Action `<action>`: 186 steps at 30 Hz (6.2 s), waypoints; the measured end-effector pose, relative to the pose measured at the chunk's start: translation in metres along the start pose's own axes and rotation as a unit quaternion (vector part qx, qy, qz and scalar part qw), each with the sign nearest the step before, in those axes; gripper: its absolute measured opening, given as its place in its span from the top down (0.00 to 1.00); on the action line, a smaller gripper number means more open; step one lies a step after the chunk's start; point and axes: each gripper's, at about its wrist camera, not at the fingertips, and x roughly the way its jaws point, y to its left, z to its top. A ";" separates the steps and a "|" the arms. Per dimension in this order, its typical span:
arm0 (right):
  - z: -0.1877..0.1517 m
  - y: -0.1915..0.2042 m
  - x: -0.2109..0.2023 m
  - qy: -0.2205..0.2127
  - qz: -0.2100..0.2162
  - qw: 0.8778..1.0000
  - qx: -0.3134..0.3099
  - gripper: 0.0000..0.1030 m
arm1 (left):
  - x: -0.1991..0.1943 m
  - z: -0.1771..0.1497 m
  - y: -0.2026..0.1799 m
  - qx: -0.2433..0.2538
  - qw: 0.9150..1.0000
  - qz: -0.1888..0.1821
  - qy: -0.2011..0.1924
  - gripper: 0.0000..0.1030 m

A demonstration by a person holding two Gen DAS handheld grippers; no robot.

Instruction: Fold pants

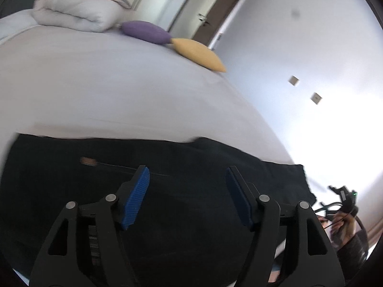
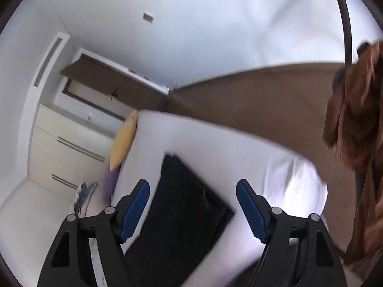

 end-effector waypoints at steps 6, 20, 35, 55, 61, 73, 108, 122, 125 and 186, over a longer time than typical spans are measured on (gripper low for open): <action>-0.036 0.007 0.023 0.063 0.058 0.996 0.012 0.33 | 0.043 -0.029 -0.061 0.037 0.996 -0.049 0.060 0.37; -0.040 -0.002 0.004 0.025 0.011 0.999 0.035 0.35 | 0.098 -0.068 -0.057 0.052 0.993 0.000 0.109 0.37; -0.032 -0.028 0.028 0.026 0.044 0.996 0.069 0.39 | 0.083 -0.059 -0.033 0.024 0.994 -0.016 0.109 0.37; -0.043 0.046 0.052 0.037 0.018 0.996 -0.079 0.89 | 0.084 -0.055 -0.030 0.010 0.993 -0.012 0.115 0.37; -0.154 0.162 0.069 0.070 -0.020 0.912 -0.404 0.89 | 0.081 -0.056 -0.029 0.001 0.994 -0.011 0.110 0.37; -0.274 0.178 0.120 0.058 -0.139 0.746 -0.649 0.89 | 0.075 -0.045 -0.036 -0.074 0.991 -0.037 0.103 0.03; -0.319 0.203 0.057 0.019 -0.068 0.674 -0.735 0.89 | 0.157 -0.005 -0.076 -0.162 0.935 -0.173 0.265 0.90; -0.356 0.204 0.050 0.028 -0.028 0.611 -0.791 0.89 | 0.103 0.026 -0.072 -0.006 0.961 -0.121 0.247 0.94; -0.374 0.206 0.052 0.036 -0.009 0.589 -0.807 0.89 | 0.088 0.028 -0.053 0.004 0.964 -0.102 0.245 0.94; -0.127 0.176 0.255 0.412 0.118 0.869 -0.245 0.74 | 0.070 -0.019 -0.048 0.161 0.960 0.142 0.178 0.88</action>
